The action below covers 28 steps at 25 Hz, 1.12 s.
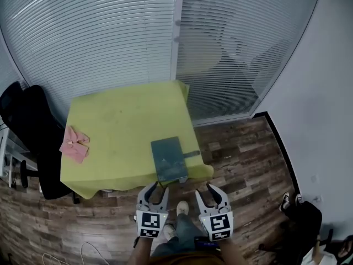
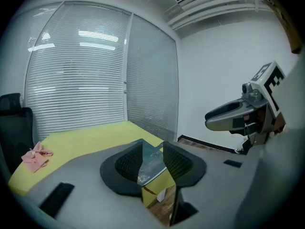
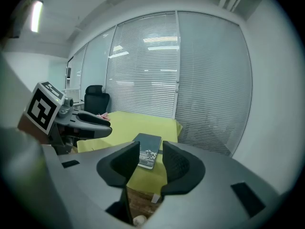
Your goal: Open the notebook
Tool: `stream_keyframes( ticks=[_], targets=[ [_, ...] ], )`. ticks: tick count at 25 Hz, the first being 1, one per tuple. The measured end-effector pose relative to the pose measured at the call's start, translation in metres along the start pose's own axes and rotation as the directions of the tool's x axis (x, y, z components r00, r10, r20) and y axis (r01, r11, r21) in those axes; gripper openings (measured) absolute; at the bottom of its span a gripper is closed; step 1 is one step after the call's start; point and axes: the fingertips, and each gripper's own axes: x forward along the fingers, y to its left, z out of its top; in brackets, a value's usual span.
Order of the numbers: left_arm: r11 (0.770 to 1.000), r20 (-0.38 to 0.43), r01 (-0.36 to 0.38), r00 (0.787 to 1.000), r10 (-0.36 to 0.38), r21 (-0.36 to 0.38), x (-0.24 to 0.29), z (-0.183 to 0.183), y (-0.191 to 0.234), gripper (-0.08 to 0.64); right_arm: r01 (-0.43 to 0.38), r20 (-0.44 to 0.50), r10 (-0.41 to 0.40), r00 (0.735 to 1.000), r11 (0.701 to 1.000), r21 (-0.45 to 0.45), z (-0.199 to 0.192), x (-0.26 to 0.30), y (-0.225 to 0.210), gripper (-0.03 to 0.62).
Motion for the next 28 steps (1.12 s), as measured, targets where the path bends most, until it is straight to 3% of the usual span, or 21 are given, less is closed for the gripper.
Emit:
stream_keyframes(
  ticks=[13,28],
  targets=[
    [0.998,-0.059,0.016,0.998,-0.012,0.069,0.037,-0.009,0.015,0.144,-0.029,-0.030,0.030,0.999,0.999,0.017,-0.011,0.049,-0.013,0.160],
    [0.982,-0.220,0.115,0.972,-0.081,0.147,0.083,-0.068,0.004,0.167,-0.077,-0.126,0.081,0.989,0.996,0.033,-0.048,0.094,-0.020,0.160]
  ],
)
